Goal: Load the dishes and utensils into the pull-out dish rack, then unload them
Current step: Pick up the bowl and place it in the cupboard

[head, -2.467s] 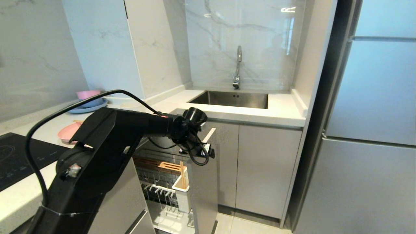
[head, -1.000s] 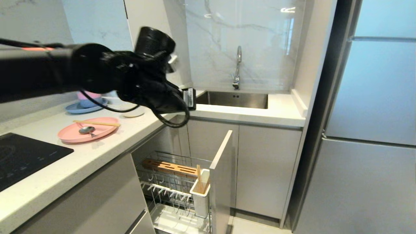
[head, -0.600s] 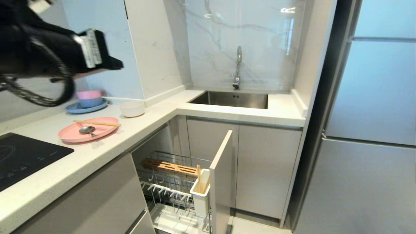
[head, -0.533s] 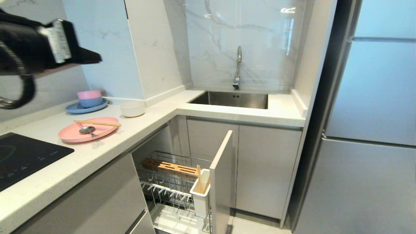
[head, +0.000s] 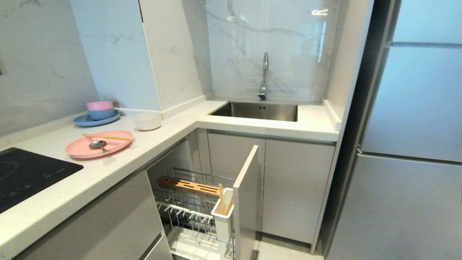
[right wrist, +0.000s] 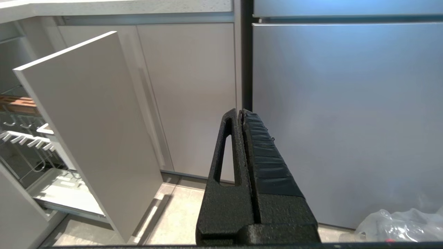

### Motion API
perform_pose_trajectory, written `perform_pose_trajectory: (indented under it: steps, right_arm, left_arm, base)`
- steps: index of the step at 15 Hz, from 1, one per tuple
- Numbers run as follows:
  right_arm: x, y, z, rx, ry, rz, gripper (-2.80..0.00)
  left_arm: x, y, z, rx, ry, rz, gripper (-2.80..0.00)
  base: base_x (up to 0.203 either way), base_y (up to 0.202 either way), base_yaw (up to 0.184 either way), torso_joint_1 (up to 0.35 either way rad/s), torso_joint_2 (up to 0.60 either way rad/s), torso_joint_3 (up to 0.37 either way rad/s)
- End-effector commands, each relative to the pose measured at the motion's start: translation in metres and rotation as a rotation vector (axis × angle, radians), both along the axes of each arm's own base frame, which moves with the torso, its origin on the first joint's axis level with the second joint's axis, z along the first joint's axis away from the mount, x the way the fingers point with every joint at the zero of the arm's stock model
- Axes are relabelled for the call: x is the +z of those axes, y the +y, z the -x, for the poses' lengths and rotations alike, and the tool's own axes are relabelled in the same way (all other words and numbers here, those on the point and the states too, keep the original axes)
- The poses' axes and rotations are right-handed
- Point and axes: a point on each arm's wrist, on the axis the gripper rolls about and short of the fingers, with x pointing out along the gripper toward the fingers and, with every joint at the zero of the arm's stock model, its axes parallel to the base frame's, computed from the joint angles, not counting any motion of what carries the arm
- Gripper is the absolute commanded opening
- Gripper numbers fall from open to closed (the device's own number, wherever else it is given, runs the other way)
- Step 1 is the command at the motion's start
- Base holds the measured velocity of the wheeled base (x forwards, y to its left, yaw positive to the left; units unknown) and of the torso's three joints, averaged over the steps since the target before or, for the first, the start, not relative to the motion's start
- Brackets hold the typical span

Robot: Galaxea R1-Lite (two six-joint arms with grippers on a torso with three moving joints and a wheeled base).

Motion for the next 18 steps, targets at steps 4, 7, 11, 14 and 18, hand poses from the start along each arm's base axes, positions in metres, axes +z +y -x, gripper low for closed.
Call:
perform_pose_trajectory:
  steps: [4,7,11,14,18]
  right_arm:
    - [0.0,0.0,0.0,0.0,0.002,0.0,-2.8]
    - [0.0,0.0,0.0,0.0,0.002,0.0,-2.8]
    - [0.0,0.0,0.0,0.0,0.002,0.0,-2.8]
    - [0.0,0.0,0.0,0.0,0.002,0.0,-2.8]
    - [0.0,0.0,0.0,0.0,0.002,0.0,-2.8]
  left_arm:
    - [-0.09,-0.006,0.042,0.109,-0.016,-0.041,-2.8]
    - [-0.107,-0.006,0.05,0.031,-0.038,-0.019,-2.8]
    - [-0.168,-0.004,0.037,-0.015,-0.038,-0.02,-2.8]
    - [-0.21,-0.004,0.007,-0.027,-0.037,-0.036,-2.8]
    - [-0.245,-0.005,-0.007,-0.087,0.042,-0.095,-2.8]
  base:
    - [0.0,0.0,0.0,0.0,0.0,0.0]
    - [0.0,0.0,0.0,0.0,0.0,0.0]
    - [0.0,0.0,0.0,0.0,0.0,0.0]
    - [0.0,0.0,0.0,0.0,0.0,0.0]
    - [0.0,0.0,0.0,0.0,0.0,0.0]
